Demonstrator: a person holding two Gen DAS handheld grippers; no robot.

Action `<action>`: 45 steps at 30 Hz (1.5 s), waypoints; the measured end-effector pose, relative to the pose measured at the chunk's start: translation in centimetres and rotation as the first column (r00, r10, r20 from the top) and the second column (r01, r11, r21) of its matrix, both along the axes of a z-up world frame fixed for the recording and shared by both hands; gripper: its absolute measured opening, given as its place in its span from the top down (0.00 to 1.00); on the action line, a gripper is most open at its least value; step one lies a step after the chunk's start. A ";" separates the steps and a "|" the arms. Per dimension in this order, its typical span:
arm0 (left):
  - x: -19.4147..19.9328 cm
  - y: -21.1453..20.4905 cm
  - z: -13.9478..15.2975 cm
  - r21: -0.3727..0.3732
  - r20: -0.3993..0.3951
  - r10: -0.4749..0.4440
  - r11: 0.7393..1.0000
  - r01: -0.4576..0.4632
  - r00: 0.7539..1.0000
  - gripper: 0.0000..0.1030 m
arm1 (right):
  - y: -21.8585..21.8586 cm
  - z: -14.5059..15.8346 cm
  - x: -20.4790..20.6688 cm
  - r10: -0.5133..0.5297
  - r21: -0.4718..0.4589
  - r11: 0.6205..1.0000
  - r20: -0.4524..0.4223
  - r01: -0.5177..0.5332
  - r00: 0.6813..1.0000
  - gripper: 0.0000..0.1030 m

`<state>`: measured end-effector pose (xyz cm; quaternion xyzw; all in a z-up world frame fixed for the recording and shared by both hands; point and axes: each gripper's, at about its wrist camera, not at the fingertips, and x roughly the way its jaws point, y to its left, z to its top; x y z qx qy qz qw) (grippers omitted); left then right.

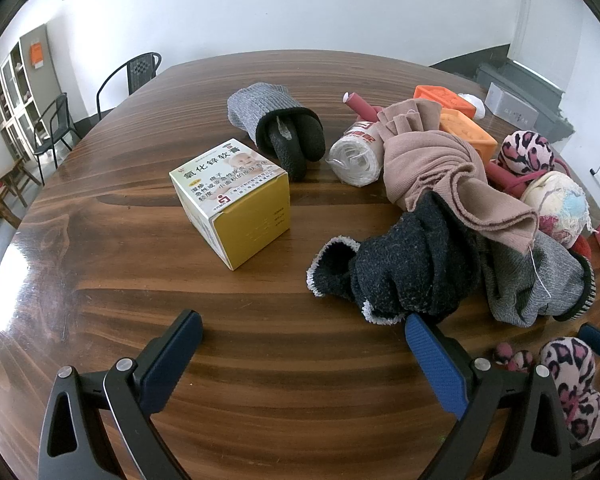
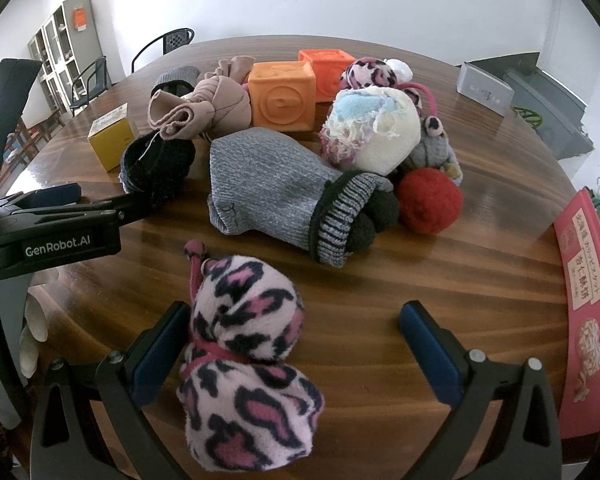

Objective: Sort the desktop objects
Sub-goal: 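Reach the right gripper toward the leopard-print plush and the left toward the black hat, then grasp the leopard-print plush with the right gripper while the left gripper grasps the black knit hat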

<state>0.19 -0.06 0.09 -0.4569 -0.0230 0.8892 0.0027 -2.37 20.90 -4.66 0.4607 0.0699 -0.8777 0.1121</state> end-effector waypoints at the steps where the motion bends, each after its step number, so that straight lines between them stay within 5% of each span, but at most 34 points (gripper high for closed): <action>1: 0.0 0.0 0.0 0.000 0.000 -0.001 1.000 0.001 1.000 0.00 | 0.0 0.0 0.0 0.000 0.000 1.000 0.000 0.000 1.000 0.00; 19: 0.5 0.8 0.1 -0.015 -0.009 -0.066 0.998 0.066 0.998 0.01 | 1.8 -0.3 1.2 0.001 -0.053 0.999 0.005 0.000 1.000 0.00; 25: 1.8 1.3 1.4 -0.007 -0.094 -0.089 0.996 0.088 0.992 0.01 | 3.4 0.2 1.9 0.002 -0.194 0.981 -0.002 -0.002 1.000 0.00; 29: 2.4 1.5 2.1 0.021 -0.134 -0.108 0.993 0.112 0.985 0.01 | 3.0 0.9 3.0 0.012 -0.167 0.986 -0.066 -0.023 0.998 0.01; 32: 2.5 1.1 2.4 0.042 -0.149 -0.090 0.994 0.097 0.985 0.01 | 2.2 0.7 3.5 0.017 -0.084 0.996 -0.096 -0.025 0.995 0.11; 36: 2.4 0.6 2.5 0.057 -0.152 -0.071 0.995 0.081 0.986 0.01 | 1.6 0.0 3.6 0.035 -0.053 0.998 -0.072 -0.039 0.997 0.55; 45: 2.5 1.0 2.5 0.045 -0.152 -0.104 0.993 0.112 0.983 0.01 | 3.9 -0.1 3.3 -0.032 -0.134 0.991 -0.057 0.024 0.998 0.56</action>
